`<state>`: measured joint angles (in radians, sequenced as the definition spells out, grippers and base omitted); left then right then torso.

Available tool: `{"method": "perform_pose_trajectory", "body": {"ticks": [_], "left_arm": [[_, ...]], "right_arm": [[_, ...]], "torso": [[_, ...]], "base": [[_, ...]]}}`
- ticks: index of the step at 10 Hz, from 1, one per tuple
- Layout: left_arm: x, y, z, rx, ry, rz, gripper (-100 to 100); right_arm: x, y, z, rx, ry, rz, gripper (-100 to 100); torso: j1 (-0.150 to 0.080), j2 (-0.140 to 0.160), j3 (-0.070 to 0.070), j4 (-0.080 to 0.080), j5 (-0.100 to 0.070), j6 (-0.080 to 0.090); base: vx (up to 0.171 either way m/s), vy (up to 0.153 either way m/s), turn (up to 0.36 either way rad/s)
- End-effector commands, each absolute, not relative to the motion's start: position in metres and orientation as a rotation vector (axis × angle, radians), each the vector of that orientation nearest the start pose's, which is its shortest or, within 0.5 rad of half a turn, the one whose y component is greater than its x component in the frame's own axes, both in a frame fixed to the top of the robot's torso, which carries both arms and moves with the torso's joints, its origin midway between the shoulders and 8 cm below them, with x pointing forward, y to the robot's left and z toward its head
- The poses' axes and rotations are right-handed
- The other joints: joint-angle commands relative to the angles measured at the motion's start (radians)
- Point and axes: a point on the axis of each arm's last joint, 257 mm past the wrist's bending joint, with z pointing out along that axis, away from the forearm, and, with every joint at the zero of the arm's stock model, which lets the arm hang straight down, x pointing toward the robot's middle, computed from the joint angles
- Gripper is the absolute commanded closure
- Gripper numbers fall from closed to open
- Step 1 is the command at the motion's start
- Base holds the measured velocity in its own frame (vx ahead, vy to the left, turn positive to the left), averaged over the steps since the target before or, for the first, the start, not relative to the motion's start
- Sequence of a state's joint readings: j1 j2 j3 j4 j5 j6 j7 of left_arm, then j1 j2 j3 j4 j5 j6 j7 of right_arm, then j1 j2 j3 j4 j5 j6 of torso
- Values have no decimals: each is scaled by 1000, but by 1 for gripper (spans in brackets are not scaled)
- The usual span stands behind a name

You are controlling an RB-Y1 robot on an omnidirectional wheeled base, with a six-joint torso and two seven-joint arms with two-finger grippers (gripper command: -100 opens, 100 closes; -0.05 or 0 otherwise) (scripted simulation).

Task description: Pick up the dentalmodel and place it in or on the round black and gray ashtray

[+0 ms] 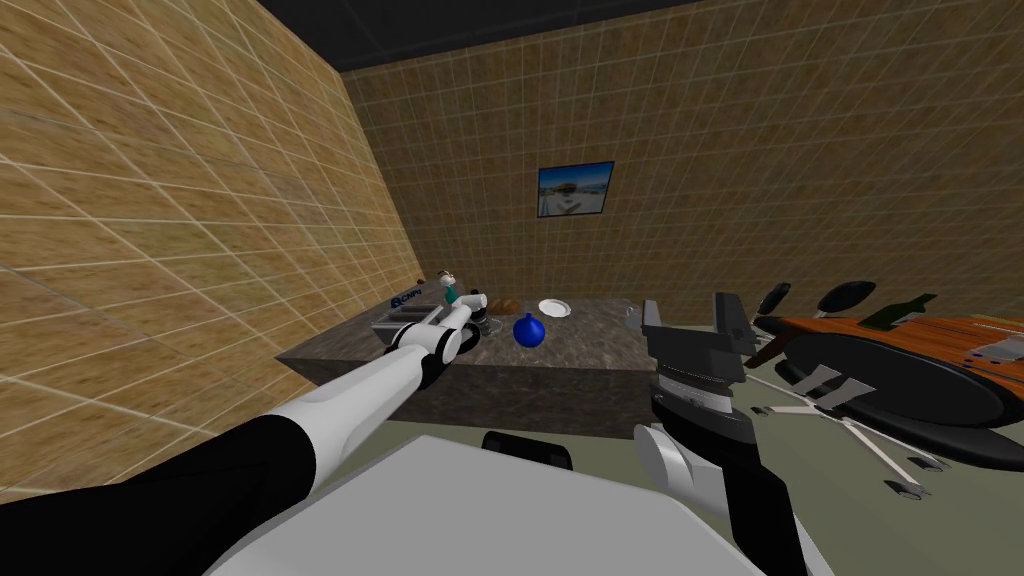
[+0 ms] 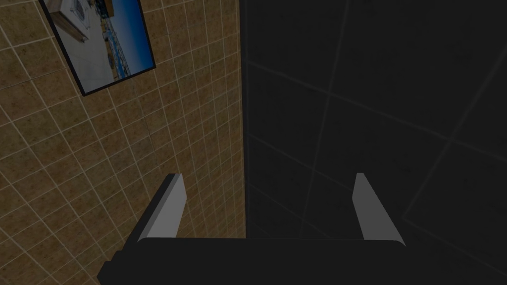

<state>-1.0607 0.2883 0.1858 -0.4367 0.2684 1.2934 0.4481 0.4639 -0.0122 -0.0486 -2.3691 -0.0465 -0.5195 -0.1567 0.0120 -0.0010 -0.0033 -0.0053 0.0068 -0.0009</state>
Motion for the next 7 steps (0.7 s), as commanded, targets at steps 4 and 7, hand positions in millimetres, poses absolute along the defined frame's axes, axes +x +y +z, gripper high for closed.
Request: {"method": "perform_pose_trajectory", "body": {"ticks": [4, 7], "left_arm": [[577, 198, -307, -2622, 1584, -407, 100], [569, 199, -316, -2641, 1587, -371, 100]], "right_arm": [[318, -288, 79, 602, 458, 1477, 0], [318, -288, 79, 602, 458, 1477, 0]], "torso": [[0, -1, 0, 0, 0, 0], [-8, -2, -1, -1, -2, 0]], "base": [[-10, 80, 36], [2, -9, 0]]}}
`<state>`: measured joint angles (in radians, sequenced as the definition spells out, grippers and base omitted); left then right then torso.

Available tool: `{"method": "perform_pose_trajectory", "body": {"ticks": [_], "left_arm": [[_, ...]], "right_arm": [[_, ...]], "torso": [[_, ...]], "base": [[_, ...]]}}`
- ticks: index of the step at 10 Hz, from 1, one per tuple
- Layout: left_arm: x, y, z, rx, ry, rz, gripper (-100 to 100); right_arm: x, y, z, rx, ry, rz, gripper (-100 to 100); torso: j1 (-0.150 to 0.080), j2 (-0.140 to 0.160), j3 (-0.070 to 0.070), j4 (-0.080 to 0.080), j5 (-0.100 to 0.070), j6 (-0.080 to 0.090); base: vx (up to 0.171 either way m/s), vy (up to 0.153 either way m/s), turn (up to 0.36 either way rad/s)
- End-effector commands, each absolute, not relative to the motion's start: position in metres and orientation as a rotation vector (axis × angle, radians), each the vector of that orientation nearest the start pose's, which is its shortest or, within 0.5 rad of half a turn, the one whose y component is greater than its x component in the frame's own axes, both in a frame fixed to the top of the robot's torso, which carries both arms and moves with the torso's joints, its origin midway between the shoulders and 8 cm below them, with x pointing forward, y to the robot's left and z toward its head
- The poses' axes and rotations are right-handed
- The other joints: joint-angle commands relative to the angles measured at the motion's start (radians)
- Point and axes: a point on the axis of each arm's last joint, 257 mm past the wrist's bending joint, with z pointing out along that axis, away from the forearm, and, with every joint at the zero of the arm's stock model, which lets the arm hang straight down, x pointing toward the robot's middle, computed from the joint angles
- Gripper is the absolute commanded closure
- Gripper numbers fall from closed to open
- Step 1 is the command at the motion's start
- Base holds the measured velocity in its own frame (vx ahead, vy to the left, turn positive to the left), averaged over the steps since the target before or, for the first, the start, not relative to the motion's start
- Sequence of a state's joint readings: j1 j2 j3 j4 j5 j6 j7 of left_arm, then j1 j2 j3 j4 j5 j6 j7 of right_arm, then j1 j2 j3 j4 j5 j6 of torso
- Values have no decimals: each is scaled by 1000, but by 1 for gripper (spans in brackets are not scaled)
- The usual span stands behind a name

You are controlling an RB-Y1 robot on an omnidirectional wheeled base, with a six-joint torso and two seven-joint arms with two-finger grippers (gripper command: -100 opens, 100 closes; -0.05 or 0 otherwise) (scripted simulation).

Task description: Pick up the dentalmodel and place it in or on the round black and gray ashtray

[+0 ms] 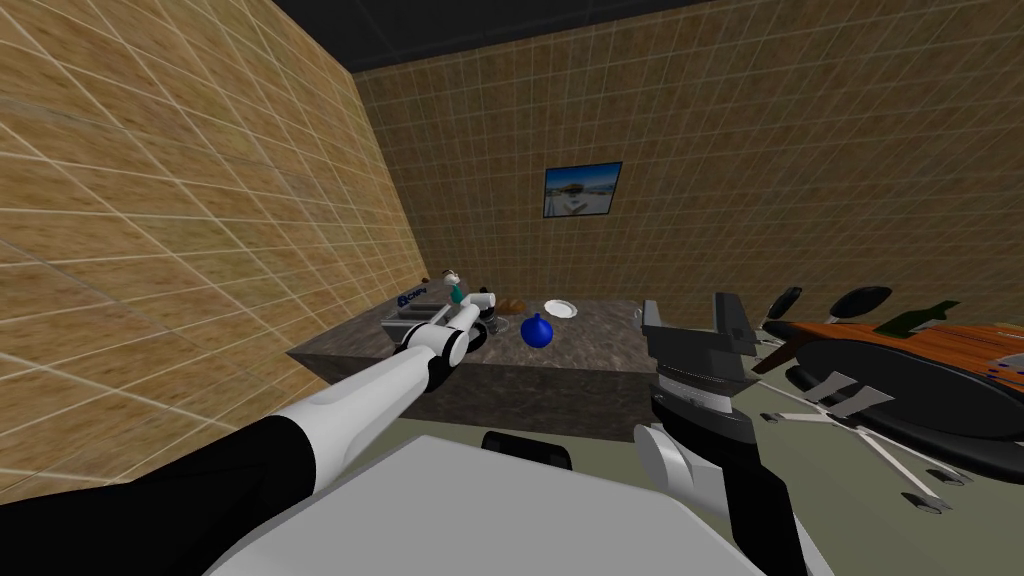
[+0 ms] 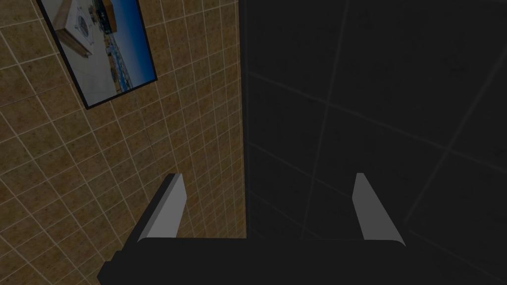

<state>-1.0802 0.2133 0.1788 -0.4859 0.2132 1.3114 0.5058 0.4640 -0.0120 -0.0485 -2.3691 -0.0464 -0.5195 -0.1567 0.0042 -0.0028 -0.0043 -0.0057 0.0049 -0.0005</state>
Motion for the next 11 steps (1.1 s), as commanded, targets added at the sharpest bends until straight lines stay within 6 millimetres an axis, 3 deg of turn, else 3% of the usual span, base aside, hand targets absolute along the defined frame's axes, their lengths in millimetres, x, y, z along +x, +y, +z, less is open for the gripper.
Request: {"method": "perform_pose_trajectory", "body": {"ticks": [1, 2, 3, 5, 11], "left_arm": [[571, 198, -313, -2636, 1586, -380, 100], [570, 198, -314, -2637, 1587, -377, 0], [573, 204, -305, -2597, 1622, -369, 100], [575, 203, -298, -2561, 1662, -367, 100], [582, 194, -274, -2421, 1815, -365, 100]], "right_arm": [[318, -288, 79, 602, 458, 1477, 0], [318, -288, 79, 602, 458, 1477, 0], [318, -288, 79, 602, 458, 1477, 0], [318, -288, 79, 602, 458, 1477, 0], [318, -288, 79, 602, 458, 1477, 0]], "torso": [[0, 0, 0, 0, 0, 0], [0, 0, 0, 0, 0, 0], [1, 0, 0, 0, 0, 0], [14, 2, 2, 2, 2, -2], [7, 3, 2, 1, 1, 0]], "base": [[-2, -5, 1], [0, 0, 0], [-37, 122, 29], [-9, 174, -11], [-26, 114, -30]]}}
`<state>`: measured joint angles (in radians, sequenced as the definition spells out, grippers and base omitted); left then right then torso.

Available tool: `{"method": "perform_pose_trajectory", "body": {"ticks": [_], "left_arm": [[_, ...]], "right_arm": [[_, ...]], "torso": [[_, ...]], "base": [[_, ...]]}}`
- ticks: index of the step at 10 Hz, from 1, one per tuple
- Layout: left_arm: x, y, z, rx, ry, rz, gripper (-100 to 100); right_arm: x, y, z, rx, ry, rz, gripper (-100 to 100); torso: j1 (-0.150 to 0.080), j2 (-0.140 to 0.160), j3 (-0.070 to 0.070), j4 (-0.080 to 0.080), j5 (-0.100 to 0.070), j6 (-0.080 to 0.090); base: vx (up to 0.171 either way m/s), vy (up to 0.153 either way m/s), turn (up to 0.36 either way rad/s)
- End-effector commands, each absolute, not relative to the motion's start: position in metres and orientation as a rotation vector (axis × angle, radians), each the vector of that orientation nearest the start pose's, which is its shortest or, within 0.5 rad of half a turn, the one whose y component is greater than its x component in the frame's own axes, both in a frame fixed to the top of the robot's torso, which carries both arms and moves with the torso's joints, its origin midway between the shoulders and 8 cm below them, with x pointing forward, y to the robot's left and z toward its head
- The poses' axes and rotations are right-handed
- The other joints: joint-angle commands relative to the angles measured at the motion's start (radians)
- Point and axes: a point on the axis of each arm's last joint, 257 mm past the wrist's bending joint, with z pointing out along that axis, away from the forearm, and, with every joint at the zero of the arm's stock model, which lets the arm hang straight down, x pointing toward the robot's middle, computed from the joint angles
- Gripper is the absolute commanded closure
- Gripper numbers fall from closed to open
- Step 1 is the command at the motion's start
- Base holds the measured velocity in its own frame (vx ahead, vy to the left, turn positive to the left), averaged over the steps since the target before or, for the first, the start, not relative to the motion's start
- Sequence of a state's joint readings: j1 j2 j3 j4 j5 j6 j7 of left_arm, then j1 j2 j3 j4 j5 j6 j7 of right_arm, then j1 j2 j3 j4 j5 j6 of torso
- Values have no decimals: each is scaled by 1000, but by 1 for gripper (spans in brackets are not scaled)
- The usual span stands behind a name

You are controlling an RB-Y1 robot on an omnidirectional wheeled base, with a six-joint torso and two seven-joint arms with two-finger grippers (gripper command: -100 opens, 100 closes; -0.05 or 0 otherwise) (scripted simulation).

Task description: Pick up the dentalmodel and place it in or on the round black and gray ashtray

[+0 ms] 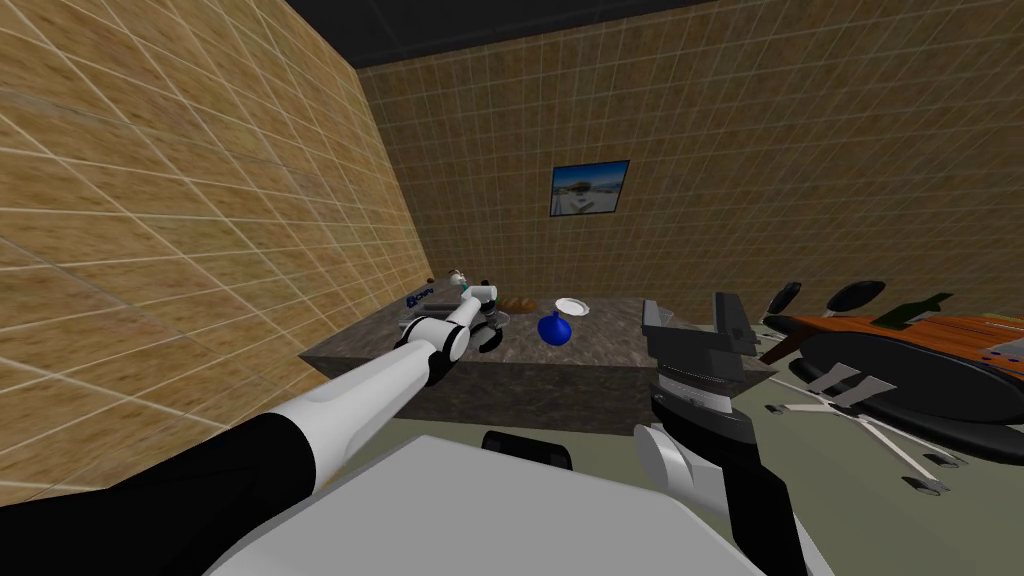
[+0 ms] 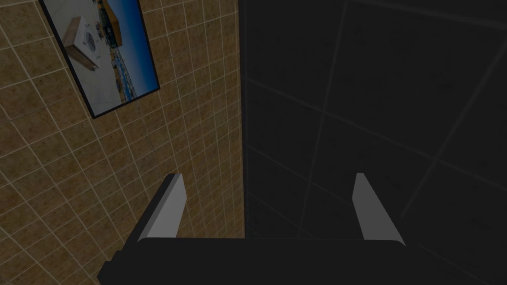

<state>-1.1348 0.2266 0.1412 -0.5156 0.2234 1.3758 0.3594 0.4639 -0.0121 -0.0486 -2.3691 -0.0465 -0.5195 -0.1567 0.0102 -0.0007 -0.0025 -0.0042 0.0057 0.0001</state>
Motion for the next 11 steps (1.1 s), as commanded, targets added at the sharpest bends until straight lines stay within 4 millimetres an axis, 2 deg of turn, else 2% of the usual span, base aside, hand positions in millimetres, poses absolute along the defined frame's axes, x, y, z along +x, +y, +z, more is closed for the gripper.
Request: {"method": "perform_pose_trajectory", "body": {"ticks": [1, 5, 11], "left_arm": [[583, 191, -269, -2385, 1852, -364, 100], [586, 182, -253, -2269, 1965, -358, 100], [589, 161, -227, -2015, 2191, -337, 100]], "right_arm": [[318, -288, 79, 602, 458, 1477, 0], [318, -288, 79, 602, 458, 1477, 0], [318, -288, 79, 602, 458, 1477, 0]], "torso": [[0, 0, 0, 0, 0, 0], [1, 0, 0, 0, 0, 0], [3, 1, 1, 0, 1, 1]], "base": [[-20, 107, -51], [-25, 107, -48], [-25, 143, -88]]}}
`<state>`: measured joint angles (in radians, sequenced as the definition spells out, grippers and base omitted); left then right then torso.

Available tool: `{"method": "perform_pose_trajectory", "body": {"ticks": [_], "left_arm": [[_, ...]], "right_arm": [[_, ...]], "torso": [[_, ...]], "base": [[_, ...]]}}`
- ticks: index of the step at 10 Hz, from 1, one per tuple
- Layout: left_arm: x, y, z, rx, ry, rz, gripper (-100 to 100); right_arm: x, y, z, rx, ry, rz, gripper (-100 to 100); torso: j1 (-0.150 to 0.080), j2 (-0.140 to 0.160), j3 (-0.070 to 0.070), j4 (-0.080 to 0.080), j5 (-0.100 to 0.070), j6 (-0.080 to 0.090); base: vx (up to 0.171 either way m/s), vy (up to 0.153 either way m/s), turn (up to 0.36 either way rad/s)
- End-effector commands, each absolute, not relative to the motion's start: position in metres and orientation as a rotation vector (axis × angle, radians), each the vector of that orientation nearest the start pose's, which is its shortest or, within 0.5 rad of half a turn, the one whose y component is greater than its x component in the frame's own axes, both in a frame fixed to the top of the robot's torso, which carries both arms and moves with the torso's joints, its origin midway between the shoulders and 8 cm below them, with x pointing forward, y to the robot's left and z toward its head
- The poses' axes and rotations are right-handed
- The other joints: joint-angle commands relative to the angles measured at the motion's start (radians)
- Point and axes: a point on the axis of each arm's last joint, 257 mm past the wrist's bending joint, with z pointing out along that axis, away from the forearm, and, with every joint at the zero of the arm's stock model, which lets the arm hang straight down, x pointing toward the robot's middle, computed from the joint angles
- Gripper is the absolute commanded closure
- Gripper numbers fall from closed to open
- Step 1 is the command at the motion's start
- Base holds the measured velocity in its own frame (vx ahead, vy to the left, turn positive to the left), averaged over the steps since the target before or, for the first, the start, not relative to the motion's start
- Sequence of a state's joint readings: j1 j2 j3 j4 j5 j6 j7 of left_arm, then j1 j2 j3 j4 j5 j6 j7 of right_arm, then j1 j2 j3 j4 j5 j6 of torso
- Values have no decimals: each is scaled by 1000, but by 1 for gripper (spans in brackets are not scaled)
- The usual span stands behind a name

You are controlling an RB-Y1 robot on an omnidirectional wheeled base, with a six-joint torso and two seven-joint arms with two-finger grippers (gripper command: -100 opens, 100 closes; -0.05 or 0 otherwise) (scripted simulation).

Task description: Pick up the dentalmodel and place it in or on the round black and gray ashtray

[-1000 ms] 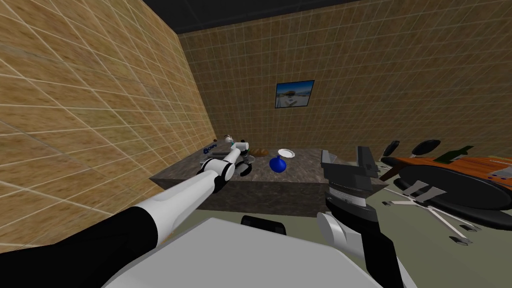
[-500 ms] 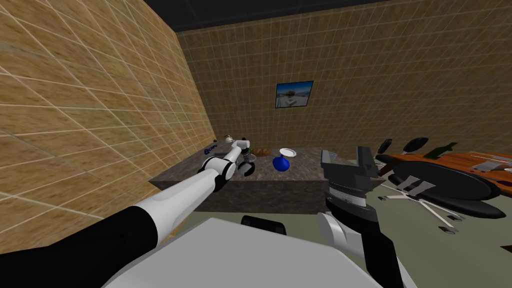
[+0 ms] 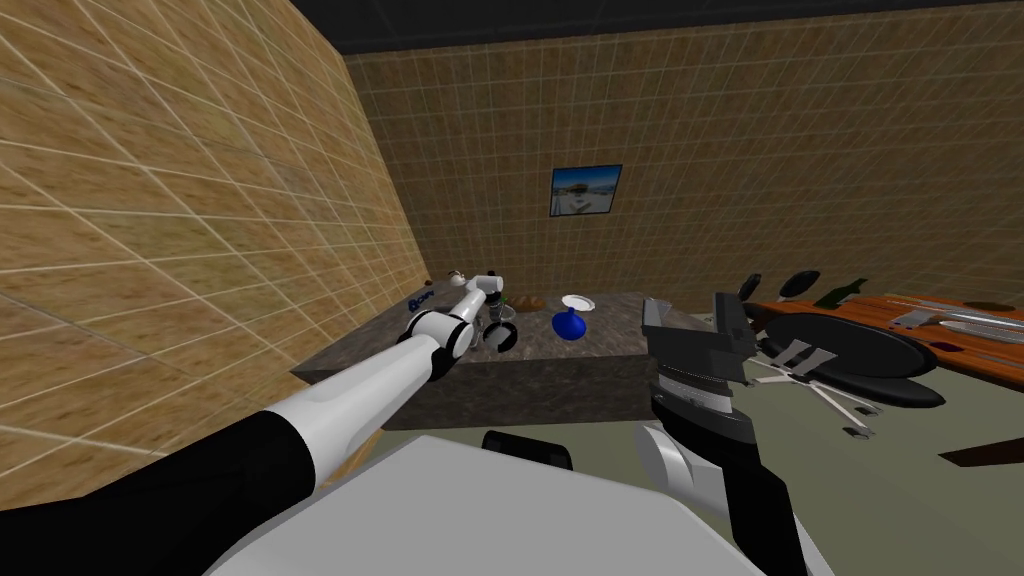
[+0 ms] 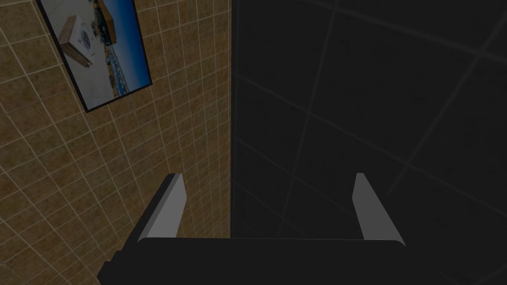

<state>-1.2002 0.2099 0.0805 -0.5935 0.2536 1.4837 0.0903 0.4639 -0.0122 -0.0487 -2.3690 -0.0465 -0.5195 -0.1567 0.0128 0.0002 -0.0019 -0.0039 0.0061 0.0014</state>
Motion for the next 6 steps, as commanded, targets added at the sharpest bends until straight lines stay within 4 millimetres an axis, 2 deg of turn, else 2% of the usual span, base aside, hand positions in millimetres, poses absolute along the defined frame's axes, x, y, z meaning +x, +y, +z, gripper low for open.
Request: {"method": "perform_pose_trajectory", "body": {"ticks": [1, 6], "left_arm": [[588, 157, -224, -1975, 2224, -333, 100], [586, 143, -217, -1819, 2352, -313, 100]], "right_arm": [[318, -288, 79, 602, 458, 1477, 0], [318, -288, 79, 602, 458, 1477, 0]], "torso": [[0, 0, 0, 0, 0, 0], [-4, -3, -2, -1, -1, 1]], "base": [[-16, 120, -86], [1, 76, -84]]}}
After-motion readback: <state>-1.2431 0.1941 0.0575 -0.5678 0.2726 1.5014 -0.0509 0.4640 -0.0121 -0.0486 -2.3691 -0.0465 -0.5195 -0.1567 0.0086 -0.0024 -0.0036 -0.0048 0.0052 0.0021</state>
